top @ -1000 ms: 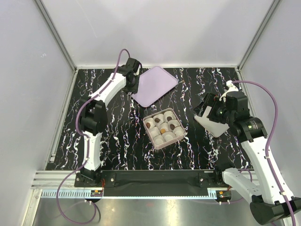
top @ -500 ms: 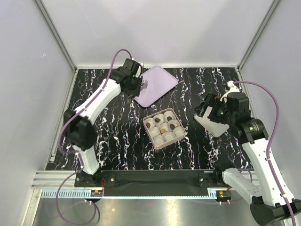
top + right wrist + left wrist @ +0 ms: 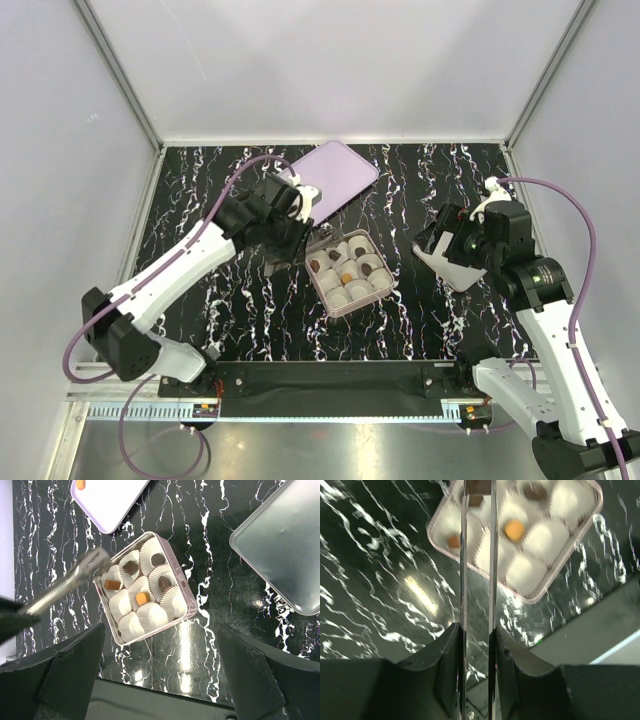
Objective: Pack the chocolate
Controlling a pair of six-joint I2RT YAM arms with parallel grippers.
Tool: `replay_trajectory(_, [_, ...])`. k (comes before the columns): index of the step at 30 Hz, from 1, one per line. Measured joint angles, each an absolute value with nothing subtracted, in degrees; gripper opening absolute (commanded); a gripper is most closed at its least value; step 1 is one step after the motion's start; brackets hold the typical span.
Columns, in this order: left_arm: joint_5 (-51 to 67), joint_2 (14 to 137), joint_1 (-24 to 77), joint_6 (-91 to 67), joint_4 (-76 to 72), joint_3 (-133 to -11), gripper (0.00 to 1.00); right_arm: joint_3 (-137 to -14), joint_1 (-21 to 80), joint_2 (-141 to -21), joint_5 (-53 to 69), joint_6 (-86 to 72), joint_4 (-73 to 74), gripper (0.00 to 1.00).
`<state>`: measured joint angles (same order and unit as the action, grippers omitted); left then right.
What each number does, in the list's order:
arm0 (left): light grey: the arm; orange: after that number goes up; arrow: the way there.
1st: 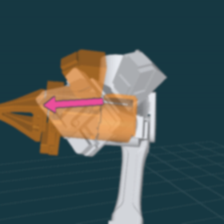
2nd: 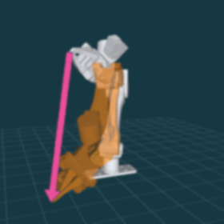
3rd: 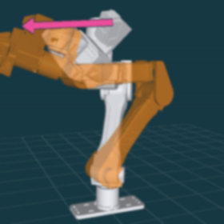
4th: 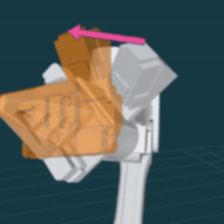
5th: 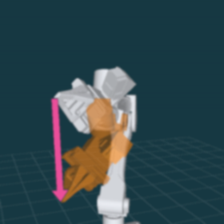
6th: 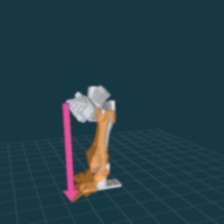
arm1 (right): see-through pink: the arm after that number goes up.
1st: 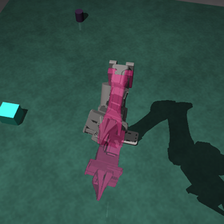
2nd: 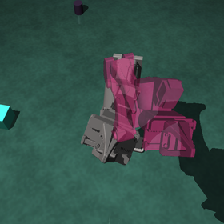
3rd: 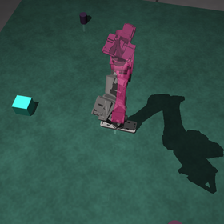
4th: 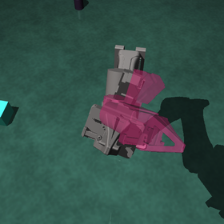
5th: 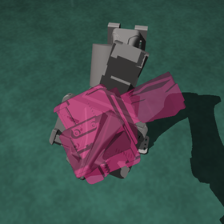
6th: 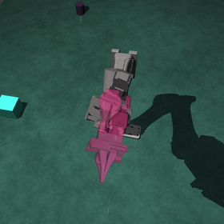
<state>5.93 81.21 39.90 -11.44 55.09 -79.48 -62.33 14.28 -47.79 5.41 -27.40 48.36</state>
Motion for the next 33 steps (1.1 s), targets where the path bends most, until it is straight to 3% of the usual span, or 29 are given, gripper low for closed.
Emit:
replay_trajectory(21, [10.35,76.2,41.06,-8.54,58.63,-71.31,0.31,-62.08,14.28,-47.79,5.43,-27.44,49.45,1.0])
replay_trajectory(33, [10.5,76.23,41.43,-8.4,59.05,-70.63,0.43,-62.08,14.28,-48.01,5.43,-27.44,49.39,1.0])
